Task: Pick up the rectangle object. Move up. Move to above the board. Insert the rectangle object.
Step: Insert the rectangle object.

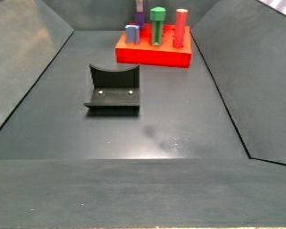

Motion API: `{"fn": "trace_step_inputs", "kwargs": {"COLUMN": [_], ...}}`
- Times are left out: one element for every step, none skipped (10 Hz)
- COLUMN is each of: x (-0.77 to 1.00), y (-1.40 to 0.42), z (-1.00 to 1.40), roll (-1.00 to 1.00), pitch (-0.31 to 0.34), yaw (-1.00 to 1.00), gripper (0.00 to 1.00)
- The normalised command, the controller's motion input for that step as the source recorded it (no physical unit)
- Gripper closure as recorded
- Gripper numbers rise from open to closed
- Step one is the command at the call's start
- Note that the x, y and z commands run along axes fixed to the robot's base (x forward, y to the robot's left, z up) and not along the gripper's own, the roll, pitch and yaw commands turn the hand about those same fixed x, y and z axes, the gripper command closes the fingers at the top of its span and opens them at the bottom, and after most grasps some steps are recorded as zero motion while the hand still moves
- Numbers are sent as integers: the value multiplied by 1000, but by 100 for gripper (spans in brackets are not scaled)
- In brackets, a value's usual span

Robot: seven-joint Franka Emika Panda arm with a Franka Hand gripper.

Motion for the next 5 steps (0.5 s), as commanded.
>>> {"fn": "trace_step_inputs", "kwargs": {"x": [0,0,89,94,40], "y": [0,0,0,0,0], "z": [-254,-409,-429,-406,-309], "roll": [9,14,71,87,3], "pitch": [0,26,66,71,4], "yaw": [97,0,0,-26,0], "gripper": [100,100,100,100,100]}}
